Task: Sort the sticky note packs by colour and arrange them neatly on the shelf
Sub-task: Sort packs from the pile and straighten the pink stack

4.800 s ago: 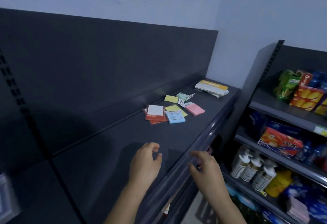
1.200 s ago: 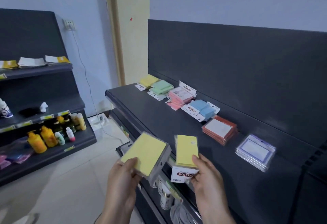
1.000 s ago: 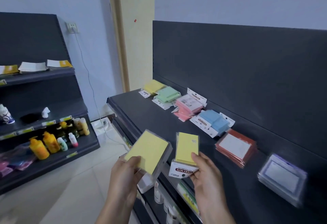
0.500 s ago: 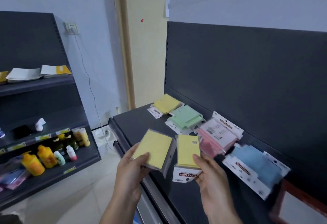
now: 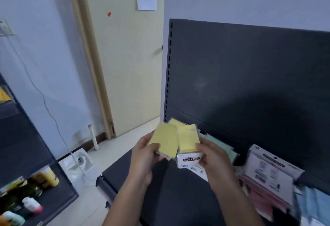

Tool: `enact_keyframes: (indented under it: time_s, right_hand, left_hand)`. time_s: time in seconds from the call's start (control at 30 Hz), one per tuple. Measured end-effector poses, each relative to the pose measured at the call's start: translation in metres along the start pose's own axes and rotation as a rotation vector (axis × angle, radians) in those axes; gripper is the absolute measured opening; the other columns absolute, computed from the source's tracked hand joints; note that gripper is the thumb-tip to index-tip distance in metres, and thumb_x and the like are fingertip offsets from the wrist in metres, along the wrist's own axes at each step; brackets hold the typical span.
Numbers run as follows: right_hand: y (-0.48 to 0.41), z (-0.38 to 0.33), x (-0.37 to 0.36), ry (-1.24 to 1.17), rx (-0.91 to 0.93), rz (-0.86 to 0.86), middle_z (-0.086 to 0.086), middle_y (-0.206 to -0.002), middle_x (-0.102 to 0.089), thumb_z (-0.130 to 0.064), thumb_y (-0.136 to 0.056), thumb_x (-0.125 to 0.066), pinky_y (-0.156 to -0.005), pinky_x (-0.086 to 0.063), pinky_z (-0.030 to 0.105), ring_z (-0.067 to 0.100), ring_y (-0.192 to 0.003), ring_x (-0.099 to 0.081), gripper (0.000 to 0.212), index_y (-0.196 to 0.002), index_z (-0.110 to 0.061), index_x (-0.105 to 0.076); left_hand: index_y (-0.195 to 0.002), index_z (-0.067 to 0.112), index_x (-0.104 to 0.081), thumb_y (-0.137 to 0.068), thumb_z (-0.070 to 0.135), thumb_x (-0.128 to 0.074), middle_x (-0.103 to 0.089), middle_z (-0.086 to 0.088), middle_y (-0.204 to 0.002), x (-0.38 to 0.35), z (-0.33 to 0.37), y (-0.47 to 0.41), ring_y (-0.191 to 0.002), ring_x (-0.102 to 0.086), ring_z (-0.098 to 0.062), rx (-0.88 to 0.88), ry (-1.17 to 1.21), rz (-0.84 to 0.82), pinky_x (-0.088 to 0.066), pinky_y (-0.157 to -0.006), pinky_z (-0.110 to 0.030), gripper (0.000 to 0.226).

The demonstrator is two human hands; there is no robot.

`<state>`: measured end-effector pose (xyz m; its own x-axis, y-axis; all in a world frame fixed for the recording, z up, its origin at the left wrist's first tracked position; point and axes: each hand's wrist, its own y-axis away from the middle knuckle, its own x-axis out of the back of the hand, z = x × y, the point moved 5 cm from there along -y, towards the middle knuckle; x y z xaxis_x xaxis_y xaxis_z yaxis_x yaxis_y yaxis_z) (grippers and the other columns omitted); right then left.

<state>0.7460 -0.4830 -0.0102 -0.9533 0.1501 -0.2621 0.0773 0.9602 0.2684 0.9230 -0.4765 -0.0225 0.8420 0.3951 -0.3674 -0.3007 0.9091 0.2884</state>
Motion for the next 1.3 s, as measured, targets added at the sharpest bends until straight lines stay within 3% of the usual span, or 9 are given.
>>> enact_keyframes:
  time_s: [0.13,0.2,0.37,0.47,0.63,0.9,1.0,1.17,1.3]
  right_hand:
    - [-0.03,-0.01,-0.023,0.084,0.051,0.07,0.008,-0.094,-0.07,-0.005,-0.088,-0.058,-0.061,-0.051,0.026,0.019,-0.08,-0.065,0.02,-0.104,-0.013,-0.065]
    - [-0.046,-0.014,-0.028,0.198,0.094,0.123,0.003,-0.094,-0.067,-0.008,-0.088,-0.058,-0.056,-0.047,0.022,0.014,-0.08,-0.063,0.018,-0.102,-0.018,-0.062]
    - [-0.083,-0.011,-0.029,0.538,0.247,0.246,0.0,-0.094,-0.063,-0.007,-0.087,-0.059,-0.063,-0.044,0.02,0.012,-0.081,-0.06,0.014,-0.097,-0.018,-0.06]
    - [-0.096,-0.007,-0.032,0.832,0.324,0.274,0.0,-0.102,-0.058,-0.012,-0.088,-0.06,-0.074,-0.046,0.021,0.011,-0.086,-0.057,0.016,-0.103,-0.015,-0.06]
    - [-0.104,-0.001,-0.04,1.16,0.379,0.307,0.008,-0.114,-0.054,-0.019,-0.092,-0.054,-0.09,-0.042,0.029,0.021,-0.105,-0.05,0.024,-0.113,-0.01,-0.059]
    - [-0.072,-0.016,-0.034,0.994,0.583,0.255,-0.002,-0.108,-0.053,-0.015,-0.089,-0.059,-0.088,-0.041,0.022,0.01,-0.1,-0.05,0.02,-0.108,-0.013,-0.061]
    - [-0.045,-0.032,-0.015,0.984,0.658,0.259,-0.004,-0.102,-0.057,-0.012,-0.087,-0.061,-0.087,-0.044,0.025,0.01,-0.095,-0.053,0.02,-0.107,-0.011,-0.063]
    - [0.027,-0.05,0.058,1.052,0.67,0.398,0.0,-0.109,-0.062,-0.013,-0.085,-0.064,-0.088,-0.038,0.02,0.015,-0.102,-0.055,0.026,-0.111,-0.011,-0.063]
    - [0.118,-0.056,0.164,1.087,0.58,0.654,-0.001,-0.109,-0.063,-0.013,-0.084,-0.066,-0.087,-0.039,0.022,0.017,-0.102,-0.057,0.026,-0.109,-0.011,-0.064]
  left_hand:
    - [-0.1,0.011,-0.059,-0.087,-0.009,-0.048,-0.062,-0.006,-0.09,-0.019,0.007,-0.042,-0.065,-0.058,-0.019,-0.013,-0.121,-0.05,-0.051,-0.058,-0.029,0.027]
    - [-0.102,0.013,-0.058,-0.087,-0.008,-0.05,-0.063,-0.005,-0.091,-0.028,0.005,-0.058,-0.066,-0.059,-0.02,-0.05,-0.185,-0.059,-0.052,-0.061,-0.031,0.027]
    - [-0.112,0.017,-0.058,-0.084,0.005,-0.06,-0.063,0.0,-0.095,-0.034,0.001,-0.087,-0.081,-0.061,-0.018,-0.291,-0.619,0.002,-0.05,-0.072,-0.027,0.031]
    - [-0.118,0.016,-0.06,-0.086,0.014,-0.062,-0.055,-0.002,-0.115,-0.033,-0.003,-0.095,-0.109,-0.042,-0.022,-0.446,-0.904,0.043,-0.028,-0.085,-0.015,0.032]
    - [-0.121,0.018,-0.058,-0.09,0.019,-0.057,-0.051,-0.005,-0.125,-0.037,-0.014,-0.102,-0.116,-0.036,-0.025,-0.398,-0.95,0.0,-0.03,-0.093,-0.027,0.031]
    - [-0.12,0.014,-0.055,-0.084,0.018,-0.062,-0.044,-0.008,-0.133,-0.037,-0.007,-0.089,-0.126,-0.032,-0.027,-0.433,-0.986,0.069,-0.029,-0.101,-0.038,0.037]
    - [-0.118,0.011,-0.055,-0.08,0.009,-0.061,-0.041,-0.008,-0.136,-0.049,-0.003,-0.062,-0.128,-0.03,-0.028,-0.568,-0.985,0.069,-0.027,-0.101,-0.04,0.038]
    - [-0.102,0.012,-0.061,-0.076,-0.002,-0.058,-0.059,-0.003,-0.111,-0.104,-0.014,0.013,-0.109,-0.046,-0.026,-0.776,-0.851,-0.158,-0.03,-0.085,-0.03,0.03]
    - [-0.101,0.01,-0.064,-0.079,0.002,-0.057,-0.065,-0.003,-0.103,-0.167,-0.054,0.107,-0.103,-0.054,-0.024,-0.753,-0.779,-0.493,-0.041,-0.093,-0.035,0.024]
